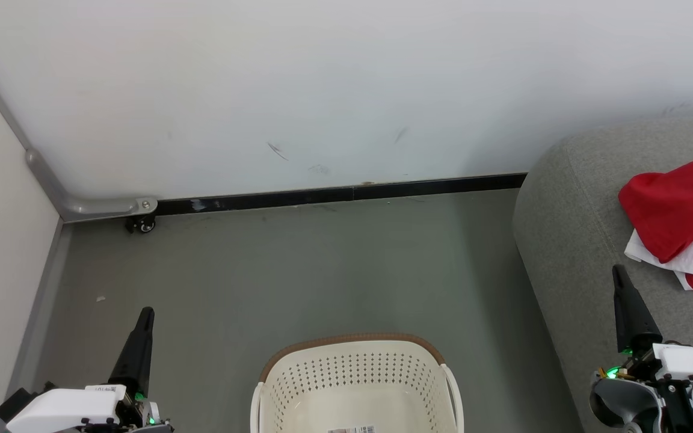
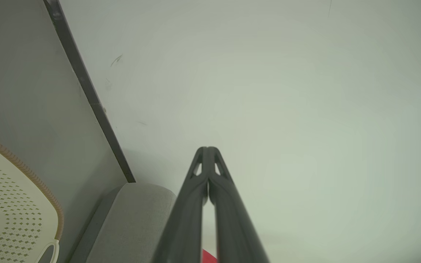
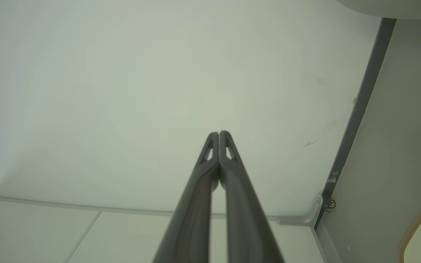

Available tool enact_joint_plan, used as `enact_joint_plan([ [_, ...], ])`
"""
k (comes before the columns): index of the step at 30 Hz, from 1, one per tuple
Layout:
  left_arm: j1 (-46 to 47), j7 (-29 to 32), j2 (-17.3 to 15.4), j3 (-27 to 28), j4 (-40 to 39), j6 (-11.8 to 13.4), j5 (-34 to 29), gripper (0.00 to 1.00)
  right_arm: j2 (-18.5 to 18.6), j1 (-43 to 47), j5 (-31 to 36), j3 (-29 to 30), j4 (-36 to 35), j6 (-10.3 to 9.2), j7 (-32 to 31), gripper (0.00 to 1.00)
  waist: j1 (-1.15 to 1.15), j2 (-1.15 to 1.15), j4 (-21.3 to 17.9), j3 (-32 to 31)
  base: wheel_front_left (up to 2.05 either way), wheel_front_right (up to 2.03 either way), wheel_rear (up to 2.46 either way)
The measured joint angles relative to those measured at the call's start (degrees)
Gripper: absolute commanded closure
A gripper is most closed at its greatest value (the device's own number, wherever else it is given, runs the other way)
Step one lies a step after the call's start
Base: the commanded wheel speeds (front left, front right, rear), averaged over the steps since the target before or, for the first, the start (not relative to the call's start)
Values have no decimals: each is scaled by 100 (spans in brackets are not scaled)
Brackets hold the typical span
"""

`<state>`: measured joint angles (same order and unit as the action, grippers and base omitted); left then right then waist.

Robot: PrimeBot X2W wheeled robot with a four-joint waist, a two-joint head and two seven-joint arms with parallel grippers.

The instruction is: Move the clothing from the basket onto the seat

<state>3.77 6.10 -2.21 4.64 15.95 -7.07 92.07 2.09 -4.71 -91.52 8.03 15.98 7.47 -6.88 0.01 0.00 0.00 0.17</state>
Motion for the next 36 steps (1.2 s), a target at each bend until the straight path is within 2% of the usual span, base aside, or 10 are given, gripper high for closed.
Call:
enact_joint_plan([
  [36,0,0,0,0,-3,0,0,100,0,0,0,-2,-1,0,0,100,0,0,0,0,0,0,0],
])
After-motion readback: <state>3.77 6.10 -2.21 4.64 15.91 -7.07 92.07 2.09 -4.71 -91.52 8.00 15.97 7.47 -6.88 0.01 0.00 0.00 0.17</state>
